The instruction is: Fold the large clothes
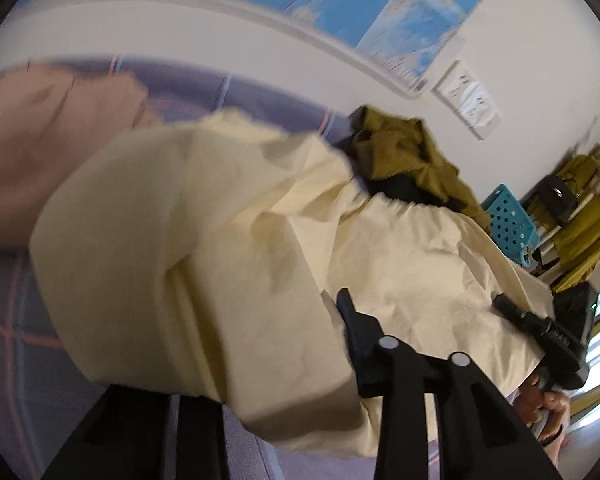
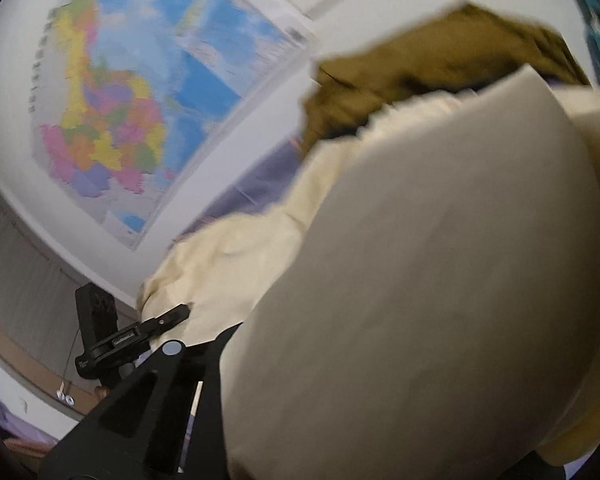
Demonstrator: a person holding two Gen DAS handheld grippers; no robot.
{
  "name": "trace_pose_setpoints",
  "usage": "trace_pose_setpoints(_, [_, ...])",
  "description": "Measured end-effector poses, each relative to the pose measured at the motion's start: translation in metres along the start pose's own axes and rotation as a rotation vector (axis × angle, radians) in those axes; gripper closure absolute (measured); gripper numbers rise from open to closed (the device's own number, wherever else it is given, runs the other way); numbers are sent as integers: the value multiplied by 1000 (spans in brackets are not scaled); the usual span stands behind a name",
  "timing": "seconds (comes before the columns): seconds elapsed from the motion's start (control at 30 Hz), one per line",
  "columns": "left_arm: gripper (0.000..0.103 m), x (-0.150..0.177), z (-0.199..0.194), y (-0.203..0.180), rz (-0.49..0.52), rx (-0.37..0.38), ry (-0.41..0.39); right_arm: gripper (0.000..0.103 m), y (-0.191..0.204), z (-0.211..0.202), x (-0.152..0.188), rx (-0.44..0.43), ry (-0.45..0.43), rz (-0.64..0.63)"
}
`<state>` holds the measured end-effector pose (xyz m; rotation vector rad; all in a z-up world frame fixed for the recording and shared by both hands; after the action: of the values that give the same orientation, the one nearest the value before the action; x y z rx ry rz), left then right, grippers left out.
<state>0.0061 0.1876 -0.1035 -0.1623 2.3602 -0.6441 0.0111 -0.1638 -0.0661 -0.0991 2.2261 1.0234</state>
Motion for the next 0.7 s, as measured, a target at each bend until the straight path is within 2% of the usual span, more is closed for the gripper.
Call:
trace_pose_setpoints(0.13, [74,-32,-30,-13,42,41,-58,90,46,-14,-29,-22,-46,-118])
trace_pose_setpoints(0.23, [75,-63,-60,-15,75,53,-121,90,83,-17,-54,-81,-82,-184])
trace_pose_setpoints(0.33, [75,-95,-94,-4,88,28,-197,90,121,-3,-79,-136,-106,-249])
trace_pose_setpoints(0.43, [75,-126,-132,18,100,-47,-293,90,159,26,-98,-197,-103,-293])
trace_pose_setpoints(0.53, [75,-155,-164,56,65,-136,-370,90,201,72,-116,-270,-83,-333])
trace_pose_setpoints(0.7, [75,-196,-207,137,-30,-325,-489,90,272,173,-128,-358,-34,-384])
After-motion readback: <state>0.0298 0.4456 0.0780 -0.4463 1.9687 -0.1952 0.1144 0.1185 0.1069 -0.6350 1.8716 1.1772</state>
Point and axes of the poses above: each gripper's, at about its wrist camera, not at the fingertips, and z roughly the way its jaws point, y to its left, x to its underside, the point moved 3 cm from there along z, roughly the way its jaws point, and after that the axes turned 1 degree about y, right-handed, at the moved point
